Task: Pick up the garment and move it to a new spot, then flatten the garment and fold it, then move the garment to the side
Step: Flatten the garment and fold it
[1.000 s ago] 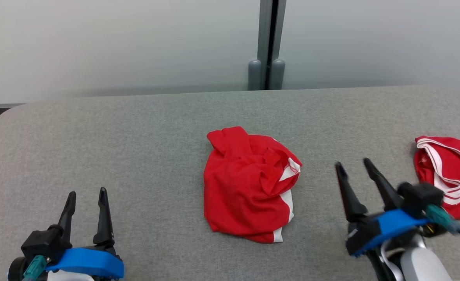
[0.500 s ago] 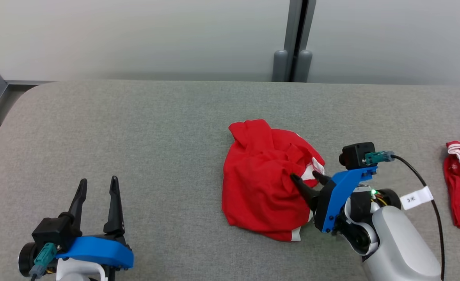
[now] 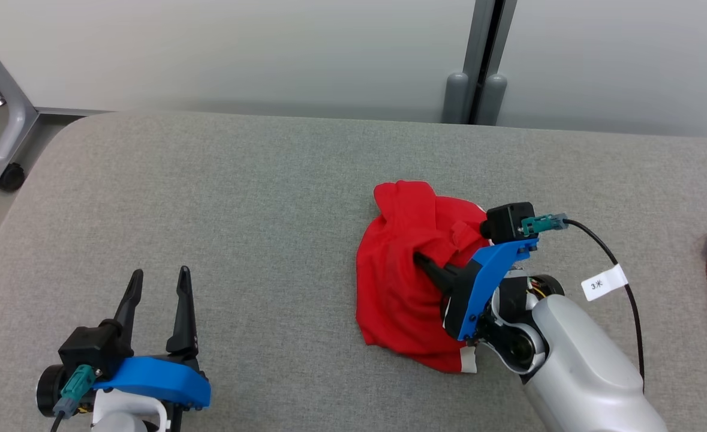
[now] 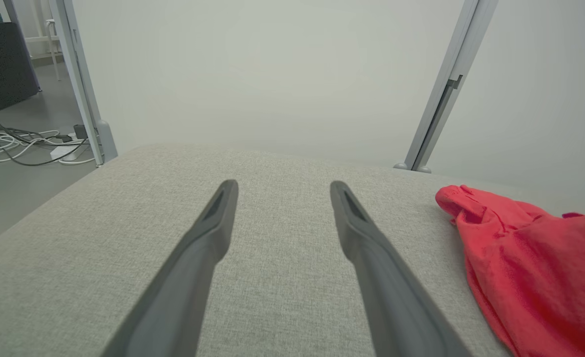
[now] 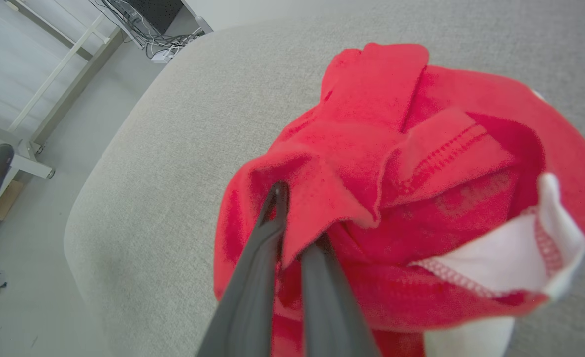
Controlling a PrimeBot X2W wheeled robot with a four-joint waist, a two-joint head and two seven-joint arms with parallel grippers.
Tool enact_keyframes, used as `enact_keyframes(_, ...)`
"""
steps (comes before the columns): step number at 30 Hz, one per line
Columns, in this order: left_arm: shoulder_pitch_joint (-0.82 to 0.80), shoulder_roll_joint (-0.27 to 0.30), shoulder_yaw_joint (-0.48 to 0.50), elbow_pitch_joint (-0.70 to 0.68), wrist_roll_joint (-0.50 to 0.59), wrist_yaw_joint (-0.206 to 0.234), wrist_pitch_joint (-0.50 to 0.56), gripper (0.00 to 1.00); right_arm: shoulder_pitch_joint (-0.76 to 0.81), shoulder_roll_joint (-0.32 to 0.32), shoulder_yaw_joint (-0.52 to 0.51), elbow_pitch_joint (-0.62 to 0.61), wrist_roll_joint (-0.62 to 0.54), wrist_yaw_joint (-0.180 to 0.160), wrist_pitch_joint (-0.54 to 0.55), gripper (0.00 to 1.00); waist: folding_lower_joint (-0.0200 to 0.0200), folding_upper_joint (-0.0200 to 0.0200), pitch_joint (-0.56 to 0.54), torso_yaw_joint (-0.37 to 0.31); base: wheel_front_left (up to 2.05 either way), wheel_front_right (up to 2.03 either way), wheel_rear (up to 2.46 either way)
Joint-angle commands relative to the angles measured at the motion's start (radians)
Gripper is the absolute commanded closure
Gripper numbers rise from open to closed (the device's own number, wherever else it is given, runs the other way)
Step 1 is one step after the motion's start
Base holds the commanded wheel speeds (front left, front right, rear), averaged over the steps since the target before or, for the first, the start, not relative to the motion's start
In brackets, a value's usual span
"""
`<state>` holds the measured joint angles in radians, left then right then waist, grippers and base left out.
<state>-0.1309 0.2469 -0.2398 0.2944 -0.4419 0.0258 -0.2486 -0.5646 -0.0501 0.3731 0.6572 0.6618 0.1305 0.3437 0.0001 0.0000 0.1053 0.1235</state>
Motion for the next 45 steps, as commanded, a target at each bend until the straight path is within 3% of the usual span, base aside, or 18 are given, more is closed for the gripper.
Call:
enact_keyframes(1,-0.01,0.0,0.002,0.006,-0.004,0.0,-0.006,0.0,-0.023,-0.001,0.014,-0.014,0.018,0.001,-0.021,1.0,-0.0001,0.0,-0.007,-0.003,0.0,0.0,0.0)
enact_keyframes(12,0.009,-0.007,0.006,0.012,-0.002,-0.006,-0.013,0.0,-0.141,-0.001,0.124,-0.239,0.186,0.001,-0.073,1.0,-0.0001,0.0,-0.035,-0.01,0.0,0.0,0.0)
enact_keyframes(21,0.016,-0.011,0.013,0.015,0.003,-0.013,-0.016,0.0,-0.317,-0.002,0.2,-0.337,0.349,0.001,-0.261,1.0,-0.0001,0.0,-0.037,-0.007,0.0,0.0,0.0)
enact_keyframes(26,0.019,-0.018,0.019,0.016,0.004,-0.015,-0.017,0.0,-0.323,-0.002,0.153,-0.211,0.243,0.001,-0.321,1.0,-0.0001,0.0,-0.039,-0.015,0.0,0.0,0.0)
enact_keyframes(34,0.01,-0.027,0.032,0.007,0.012,-0.023,-0.017,0.0,-0.176,-0.029,0.013,-0.078,0.088,0.001,-0.302,1.0,-0.0001,0.0,-0.013,-0.043,0.0,0.0,0.0)
enact_keyframes(37,-0.003,-0.029,0.042,0.003,0.018,-0.028,-0.017,0.0,-0.081,-0.052,-0.092,-0.015,0.021,0.001,-0.31,1.0,-0.0001,0.0,0.005,-0.059,0.0,0.0,0.0)
enact_keyframes(40,-0.013,-0.03,0.049,0.001,0.023,-0.034,-0.017,0.0,-0.026,-0.054,-0.162,0.001,-0.017,0.001,-0.316,1.0,-0.0001,0.0,0.016,-0.069,0.0,0.0,0.0)
enact_keyframes(45,-0.022,-0.029,0.059,0.0,0.032,-0.037,-0.017,0.0,0.055,-0.044,-0.24,-0.073,-0.049,0.001,-0.295,1.0,-0.0001,0.0,0.029,-0.087,0.0,0.0,0.0)
